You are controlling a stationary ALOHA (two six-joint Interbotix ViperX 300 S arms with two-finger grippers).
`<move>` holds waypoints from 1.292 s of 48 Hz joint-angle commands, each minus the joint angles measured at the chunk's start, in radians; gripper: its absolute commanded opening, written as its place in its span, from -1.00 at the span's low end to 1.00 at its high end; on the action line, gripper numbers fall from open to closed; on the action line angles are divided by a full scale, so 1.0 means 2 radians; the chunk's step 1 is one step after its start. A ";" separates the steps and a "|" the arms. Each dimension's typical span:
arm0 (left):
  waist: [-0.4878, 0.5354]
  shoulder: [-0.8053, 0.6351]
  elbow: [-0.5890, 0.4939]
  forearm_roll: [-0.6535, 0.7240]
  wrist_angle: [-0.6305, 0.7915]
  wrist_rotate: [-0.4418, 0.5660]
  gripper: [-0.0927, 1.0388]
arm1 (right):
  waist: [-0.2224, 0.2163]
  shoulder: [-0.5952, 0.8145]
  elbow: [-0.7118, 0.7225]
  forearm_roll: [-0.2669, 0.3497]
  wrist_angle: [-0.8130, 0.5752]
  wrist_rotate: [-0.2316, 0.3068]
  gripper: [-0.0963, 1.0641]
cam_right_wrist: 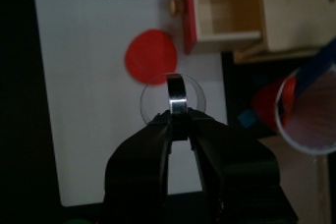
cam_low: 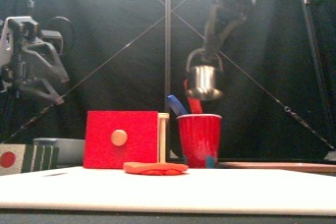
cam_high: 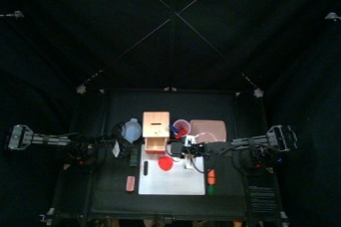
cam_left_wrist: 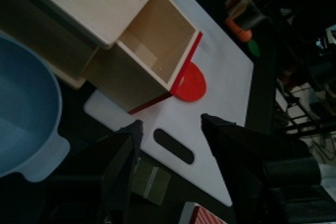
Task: Get the cutter from the drawer then cut the dough then place the extra dough in the bowl
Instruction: Shut the drawer
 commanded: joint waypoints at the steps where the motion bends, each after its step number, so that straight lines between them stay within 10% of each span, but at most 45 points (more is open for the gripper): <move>1: 0.010 0.000 -0.008 0.000 -0.004 0.002 0.71 | -0.001 -0.025 0.040 -0.012 -0.040 0.028 0.11; 15: 0.031 0.000 -0.011 0.002 -0.039 0.003 0.71 | -0.013 -0.018 0.112 -0.035 -0.117 0.073 0.12; 62: 0.064 0.000 -0.045 0.002 -0.081 0.004 0.70 | -0.027 -0.033 0.080 -0.040 -0.145 0.065 0.54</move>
